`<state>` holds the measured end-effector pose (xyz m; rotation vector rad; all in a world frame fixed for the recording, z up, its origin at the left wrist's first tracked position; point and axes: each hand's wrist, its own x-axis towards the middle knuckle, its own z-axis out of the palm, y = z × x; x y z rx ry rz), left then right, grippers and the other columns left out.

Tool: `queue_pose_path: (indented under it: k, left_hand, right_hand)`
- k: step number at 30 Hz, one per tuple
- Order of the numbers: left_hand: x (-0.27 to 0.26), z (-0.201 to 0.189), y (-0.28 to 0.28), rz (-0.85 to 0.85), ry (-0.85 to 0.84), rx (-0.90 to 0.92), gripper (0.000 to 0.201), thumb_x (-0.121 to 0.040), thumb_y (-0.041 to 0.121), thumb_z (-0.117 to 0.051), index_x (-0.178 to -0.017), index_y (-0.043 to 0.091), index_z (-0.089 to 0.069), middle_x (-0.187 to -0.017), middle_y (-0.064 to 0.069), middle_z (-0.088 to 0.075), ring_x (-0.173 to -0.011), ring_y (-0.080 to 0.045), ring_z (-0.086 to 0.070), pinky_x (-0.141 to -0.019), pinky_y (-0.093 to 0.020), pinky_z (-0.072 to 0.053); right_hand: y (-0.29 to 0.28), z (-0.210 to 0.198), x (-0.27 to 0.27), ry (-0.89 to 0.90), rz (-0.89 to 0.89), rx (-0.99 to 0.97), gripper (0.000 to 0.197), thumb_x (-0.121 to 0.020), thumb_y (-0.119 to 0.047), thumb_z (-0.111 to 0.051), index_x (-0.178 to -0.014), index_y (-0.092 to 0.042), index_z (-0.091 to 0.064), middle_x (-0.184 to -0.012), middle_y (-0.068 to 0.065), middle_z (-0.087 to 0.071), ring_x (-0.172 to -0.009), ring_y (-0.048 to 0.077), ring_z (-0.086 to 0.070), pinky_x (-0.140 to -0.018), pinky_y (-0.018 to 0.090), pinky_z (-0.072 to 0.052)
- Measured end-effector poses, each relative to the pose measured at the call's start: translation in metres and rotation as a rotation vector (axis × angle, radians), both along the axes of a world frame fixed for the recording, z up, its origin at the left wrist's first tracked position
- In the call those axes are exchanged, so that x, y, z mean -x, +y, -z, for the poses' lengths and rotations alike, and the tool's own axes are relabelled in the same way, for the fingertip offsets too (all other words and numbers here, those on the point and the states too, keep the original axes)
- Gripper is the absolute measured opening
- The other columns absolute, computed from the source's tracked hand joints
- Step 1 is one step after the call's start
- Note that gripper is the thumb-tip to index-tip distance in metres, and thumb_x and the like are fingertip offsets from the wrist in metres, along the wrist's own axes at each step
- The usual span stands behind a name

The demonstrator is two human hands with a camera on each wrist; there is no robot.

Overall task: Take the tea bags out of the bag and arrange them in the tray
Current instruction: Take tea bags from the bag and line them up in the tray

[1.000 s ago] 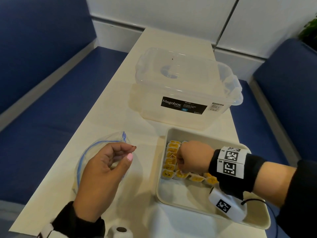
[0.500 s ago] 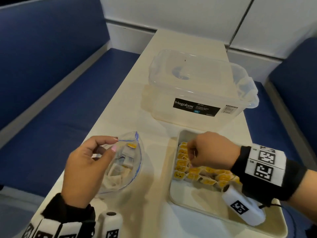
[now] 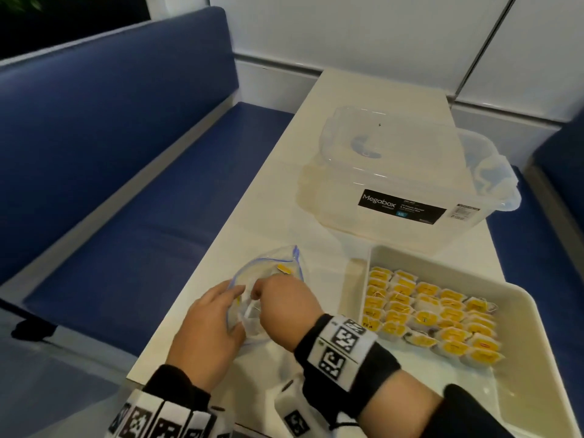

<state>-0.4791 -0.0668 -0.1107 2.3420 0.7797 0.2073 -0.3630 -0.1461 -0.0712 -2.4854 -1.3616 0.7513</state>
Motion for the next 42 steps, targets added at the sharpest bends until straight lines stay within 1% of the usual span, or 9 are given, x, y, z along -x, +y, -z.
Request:
queue_pose_path:
  k: [5, 9, 15, 21, 29, 32, 36, 38, 42]
  left_hand:
    - [0.004, -0.006, -0.001, 0.05, -0.084, 0.021, 0.06, -0.077, 0.002, -0.065, -0.131, 0.024, -0.051, -0.128, 0.016, -0.042, -0.115, 0.002, -0.039, -0.091, 0.007, -0.014]
    - [0.005, -0.004, 0.001, 0.064, -0.067, 0.025, 0.062, -0.076, 0.001, -0.065, -0.132, 0.023, -0.05, -0.138, 0.01, -0.044, -0.123, -0.003, -0.041, -0.099, -0.005, -0.02]
    - [0.001, -0.008, 0.003, 0.077, -0.054, 0.066, 0.063, -0.08, 0.005, -0.062, -0.137, 0.022, -0.044, -0.142, 0.01, -0.038, -0.123, 0.001, -0.037, -0.098, -0.003, -0.018]
    - [-0.006, -0.006, 0.007, 0.074, -0.057, 0.08, 0.064, -0.078, 0.005, -0.062, -0.136, 0.022, -0.044, -0.141, 0.007, -0.039, -0.126, -0.004, -0.039, -0.098, -0.005, -0.019]
    - [-0.012, -0.011, 0.005, 0.078, -0.079, 0.035, 0.045, -0.087, 0.02, -0.059, -0.13, 0.03, -0.047, -0.145, 0.01, -0.035, -0.13, -0.008, -0.035, -0.105, -0.018, -0.025]
    - [-0.014, -0.022, 0.003, 0.036, -0.249, 0.027, 0.034, -0.092, 0.015, -0.051, -0.118, 0.037, -0.049, -0.133, 0.014, -0.044, -0.12, -0.005, -0.039, -0.099, -0.02, -0.028]
    - [-0.02, -0.045, -0.005, -0.092, -0.462, 0.292, 0.02, -0.098, 0.037, -0.037, -0.111, 0.035, -0.053, -0.112, 0.024, -0.056, -0.104, 0.0, -0.054, -0.089, -0.022, -0.042]
    - [-0.023, -0.051, -0.008, -0.085, -0.507, 0.46, 0.043, -0.094, 0.056, -0.026, -0.11, 0.033, -0.058, -0.108, 0.017, -0.064, -0.101, 0.002, -0.058, -0.084, -0.018, -0.045]
    - [-0.03, -0.063, -0.016, 0.025, -0.433, 0.931, 0.058, -0.082, 0.057, -0.023, -0.103, 0.026, -0.066, -0.096, 0.001, -0.074, -0.089, -0.009, -0.068, -0.077, -0.023, -0.051]
  right_hand:
    - [0.021, 0.027, 0.003, -0.095, -0.018, 0.13, 0.032, -0.096, -0.015, -0.04, -0.124, -0.008, -0.054, -0.128, 0.016, -0.054, -0.114, 0.031, -0.055, -0.092, 0.038, -0.043]
    - [0.022, 0.04, 0.003, -0.09, -0.012, 0.174, 0.034, -0.096, -0.02, -0.042, -0.129, -0.014, -0.049, -0.136, 0.019, -0.043, -0.11, 0.034, -0.057, -0.09, 0.041, -0.045]
    - [0.016, 0.037, 0.003, -0.116, 0.052, 0.099, 0.03, -0.093, -0.017, -0.047, -0.122, -0.007, -0.049, -0.129, 0.016, -0.044, -0.106, 0.035, -0.056, -0.084, 0.04, -0.045]
    - [0.006, 0.027, -0.001, -0.115, 0.085, -0.053, 0.021, -0.09, -0.017, -0.054, -0.107, -0.006, -0.06, -0.106, 0.015, -0.065, -0.101, 0.031, -0.059, -0.074, 0.03, -0.04]
    - [-0.017, -0.004, -0.007, -0.043, 0.354, -0.371, 0.01, -0.085, -0.031, -0.06, -0.086, -0.024, -0.066, -0.089, -0.004, -0.057, -0.087, 0.018, -0.057, -0.072, 0.028, -0.041]
    - [-0.027, -0.019, -0.012, 0.053, 0.403, -0.508, 0.005, -0.084, -0.025, -0.062, -0.078, -0.025, -0.064, -0.08, -0.007, -0.059, -0.077, 0.009, -0.055, -0.07, 0.026, -0.043]
    - [-0.035, -0.034, -0.015, 0.21, 0.43, -0.683, 0.022, -0.086, -0.015, -0.062, -0.07, -0.03, -0.06, -0.069, -0.012, -0.059, -0.062, -0.002, -0.051, -0.061, 0.015, -0.037]
    - [-0.039, -0.044, -0.014, 0.311, 0.408, -0.769, 0.027, -0.087, -0.008, -0.061, -0.07, -0.029, -0.06, -0.067, -0.011, -0.059, -0.055, 0.0, -0.05, -0.058, 0.017, -0.04]
    - [-0.048, -0.061, -0.013, 0.485, 0.322, -0.855, 0.032, -0.088, 0.003, -0.056, -0.071, -0.022, -0.062, -0.064, -0.013, -0.059, -0.049, 0.001, -0.048, -0.05, 0.015, -0.041]
